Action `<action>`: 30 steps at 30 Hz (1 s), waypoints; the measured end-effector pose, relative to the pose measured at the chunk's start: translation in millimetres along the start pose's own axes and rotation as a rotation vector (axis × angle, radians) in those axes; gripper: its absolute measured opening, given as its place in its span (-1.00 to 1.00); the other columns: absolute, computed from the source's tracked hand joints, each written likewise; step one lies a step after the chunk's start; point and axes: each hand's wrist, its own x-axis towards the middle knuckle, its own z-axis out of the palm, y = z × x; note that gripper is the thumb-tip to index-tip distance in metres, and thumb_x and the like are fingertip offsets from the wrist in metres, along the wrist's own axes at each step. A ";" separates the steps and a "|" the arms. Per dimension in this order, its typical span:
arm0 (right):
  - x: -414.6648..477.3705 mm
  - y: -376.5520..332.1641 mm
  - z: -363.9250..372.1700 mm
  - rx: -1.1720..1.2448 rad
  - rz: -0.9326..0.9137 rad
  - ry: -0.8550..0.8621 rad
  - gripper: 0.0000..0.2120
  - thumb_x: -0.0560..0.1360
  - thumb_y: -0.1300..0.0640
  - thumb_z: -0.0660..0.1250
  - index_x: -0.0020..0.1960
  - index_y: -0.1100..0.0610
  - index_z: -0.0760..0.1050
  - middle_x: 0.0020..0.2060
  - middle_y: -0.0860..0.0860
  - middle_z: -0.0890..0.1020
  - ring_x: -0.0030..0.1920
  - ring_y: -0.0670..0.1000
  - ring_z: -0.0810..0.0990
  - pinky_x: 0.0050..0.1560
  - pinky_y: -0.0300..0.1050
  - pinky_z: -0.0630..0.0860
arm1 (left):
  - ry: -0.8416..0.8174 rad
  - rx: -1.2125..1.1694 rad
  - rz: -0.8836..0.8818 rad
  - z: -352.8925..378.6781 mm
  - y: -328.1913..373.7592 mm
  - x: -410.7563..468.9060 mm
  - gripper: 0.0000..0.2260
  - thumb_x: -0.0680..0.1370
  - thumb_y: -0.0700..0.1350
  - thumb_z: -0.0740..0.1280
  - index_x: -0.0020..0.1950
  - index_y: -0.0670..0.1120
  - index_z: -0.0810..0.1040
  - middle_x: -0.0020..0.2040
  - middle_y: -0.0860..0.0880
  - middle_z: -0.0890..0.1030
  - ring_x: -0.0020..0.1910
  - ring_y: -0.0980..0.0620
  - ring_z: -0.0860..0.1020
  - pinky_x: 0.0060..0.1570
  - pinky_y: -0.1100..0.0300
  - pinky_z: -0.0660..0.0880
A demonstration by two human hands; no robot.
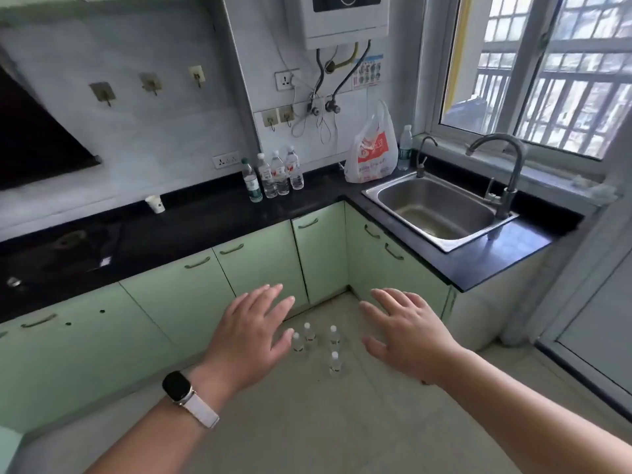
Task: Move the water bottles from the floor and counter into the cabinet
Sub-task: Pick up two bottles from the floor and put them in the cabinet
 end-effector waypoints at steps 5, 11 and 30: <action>25.6 14.8 20.2 0.011 0.024 -0.055 -0.46 0.45 -0.27 0.15 0.27 0.03 0.52 0.20 0.06 0.57 0.21 0.13 0.55 0.18 0.05 0.49 | -0.013 -0.037 0.004 27.1 -3.6 30.4 -0.56 0.52 0.13 0.21 0.31 -0.04 0.56 0.33 -0.11 0.55 0.32 -0.14 0.49 0.30 -0.02 0.28; 61.8 41.1 50.6 0.008 0.061 -0.154 -0.46 0.43 -0.25 0.21 0.28 0.03 0.53 0.22 0.08 0.57 0.21 0.15 0.55 0.19 0.06 0.49 | -0.049 -0.100 -0.003 78.4 -26.8 66.3 -0.57 0.51 0.13 0.21 0.28 -0.04 0.58 0.30 -0.11 0.57 0.29 -0.13 0.50 0.27 -0.01 0.27; 264.1 87.5 216.6 0.130 0.113 -0.477 -0.43 0.47 -0.24 0.15 0.34 0.06 0.46 0.30 0.08 0.52 0.29 0.14 0.49 0.21 0.04 0.45 | -0.339 -0.416 -0.066 300.7 -146.6 204.6 -0.56 0.52 0.12 0.20 0.31 -0.05 0.57 0.30 -0.10 0.57 0.27 -0.12 0.53 0.16 -0.01 0.51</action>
